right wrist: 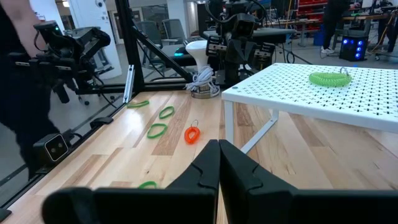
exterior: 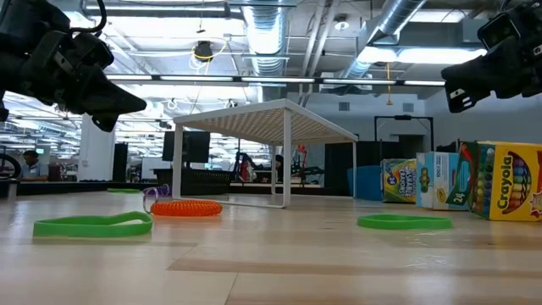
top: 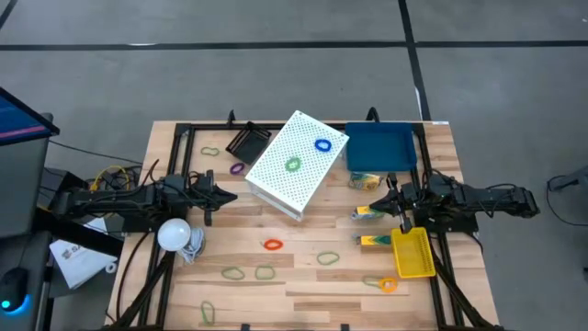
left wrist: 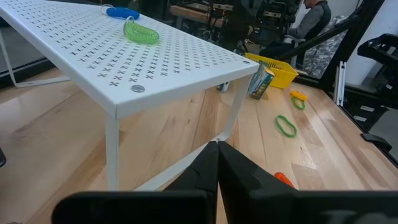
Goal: Pick & Place Office Desk Supplies
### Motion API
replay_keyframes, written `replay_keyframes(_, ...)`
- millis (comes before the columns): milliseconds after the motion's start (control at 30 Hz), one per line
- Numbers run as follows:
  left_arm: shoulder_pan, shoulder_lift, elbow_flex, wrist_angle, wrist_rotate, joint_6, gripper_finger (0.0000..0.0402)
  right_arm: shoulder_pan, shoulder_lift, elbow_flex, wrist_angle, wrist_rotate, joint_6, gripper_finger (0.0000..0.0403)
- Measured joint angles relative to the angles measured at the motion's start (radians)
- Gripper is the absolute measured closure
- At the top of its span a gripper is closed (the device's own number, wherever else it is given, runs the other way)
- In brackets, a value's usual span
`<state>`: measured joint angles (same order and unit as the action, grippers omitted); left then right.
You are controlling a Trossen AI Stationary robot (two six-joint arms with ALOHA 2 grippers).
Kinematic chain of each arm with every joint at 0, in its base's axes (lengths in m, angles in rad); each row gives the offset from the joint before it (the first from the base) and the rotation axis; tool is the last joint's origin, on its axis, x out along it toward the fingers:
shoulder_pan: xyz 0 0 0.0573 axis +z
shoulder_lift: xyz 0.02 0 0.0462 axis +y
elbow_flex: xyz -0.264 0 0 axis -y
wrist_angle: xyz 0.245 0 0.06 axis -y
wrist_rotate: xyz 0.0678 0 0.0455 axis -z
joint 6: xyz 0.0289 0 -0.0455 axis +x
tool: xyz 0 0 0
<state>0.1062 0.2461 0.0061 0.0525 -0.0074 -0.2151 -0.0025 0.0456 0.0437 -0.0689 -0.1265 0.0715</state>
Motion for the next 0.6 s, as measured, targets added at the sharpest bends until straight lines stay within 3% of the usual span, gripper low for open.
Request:
replay_keyframes(167,0.0,0.0,0.0,0.029,0.0,-0.01,0.0401,0.0,0.0,0.0,0.0,0.0,0.0,0.0403)
replay_keyframes(367,0.0,0.005,0.0,0.033,0.008,-0.343,0.0401,0.0,0.0,0.0,0.0,0.0,0.0,0.0403)
replay_keyframes(600,0.0,0.011,0.0,0.043,0.042,-0.494,0.0401,0.0,0.0,0.0,0.0,0.0,0.0,0.0403)
